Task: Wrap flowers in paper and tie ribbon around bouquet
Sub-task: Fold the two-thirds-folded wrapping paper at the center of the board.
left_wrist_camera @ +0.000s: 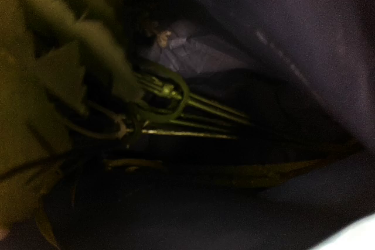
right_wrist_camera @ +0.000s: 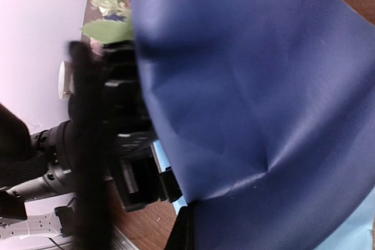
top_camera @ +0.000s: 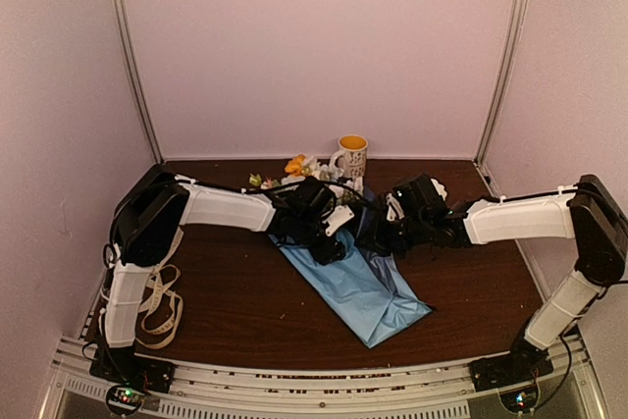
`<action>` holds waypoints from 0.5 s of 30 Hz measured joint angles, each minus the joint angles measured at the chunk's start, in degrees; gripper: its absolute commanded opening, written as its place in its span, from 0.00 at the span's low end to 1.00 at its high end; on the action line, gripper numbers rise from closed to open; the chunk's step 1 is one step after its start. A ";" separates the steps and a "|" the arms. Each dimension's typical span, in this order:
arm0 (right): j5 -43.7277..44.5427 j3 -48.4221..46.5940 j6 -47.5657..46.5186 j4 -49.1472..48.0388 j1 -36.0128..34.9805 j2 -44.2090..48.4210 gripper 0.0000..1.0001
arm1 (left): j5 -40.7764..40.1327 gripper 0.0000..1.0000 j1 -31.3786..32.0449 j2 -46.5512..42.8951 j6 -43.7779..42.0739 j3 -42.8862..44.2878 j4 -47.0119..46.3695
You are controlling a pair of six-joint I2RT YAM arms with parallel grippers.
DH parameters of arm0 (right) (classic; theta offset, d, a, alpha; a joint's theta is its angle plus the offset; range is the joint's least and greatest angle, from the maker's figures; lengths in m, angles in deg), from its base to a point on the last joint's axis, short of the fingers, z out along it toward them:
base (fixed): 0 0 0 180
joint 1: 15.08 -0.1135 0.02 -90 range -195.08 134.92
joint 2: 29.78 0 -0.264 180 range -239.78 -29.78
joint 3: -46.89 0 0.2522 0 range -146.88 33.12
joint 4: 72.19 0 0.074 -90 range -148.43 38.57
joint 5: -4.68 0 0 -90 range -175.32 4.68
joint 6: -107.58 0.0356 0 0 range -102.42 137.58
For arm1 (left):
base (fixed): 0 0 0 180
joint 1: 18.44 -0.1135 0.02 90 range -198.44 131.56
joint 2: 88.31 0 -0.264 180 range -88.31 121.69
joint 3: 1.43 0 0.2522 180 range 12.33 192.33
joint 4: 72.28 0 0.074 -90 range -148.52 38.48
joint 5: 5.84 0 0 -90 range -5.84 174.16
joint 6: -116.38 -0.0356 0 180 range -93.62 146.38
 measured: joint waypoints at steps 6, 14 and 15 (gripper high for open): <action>1.11 0.66 2.84 -3.76 -0.39 -3.98 0.00 | 5.57 0.64 -2.08 -1.68 1.77 -3.65 -4.35; 1.90 0.48 3.43 -4.37 -0.94 -9.70 0.00 | 10.43 0.65 -4.35 -6.95 3.08 -8.31 -5.11; 2.29 0.20 3.34 -3.98 -1.03 -9.68 0.00 | 11.06 0.65 -4.74 -7.72 3.58 -8.85 -5.16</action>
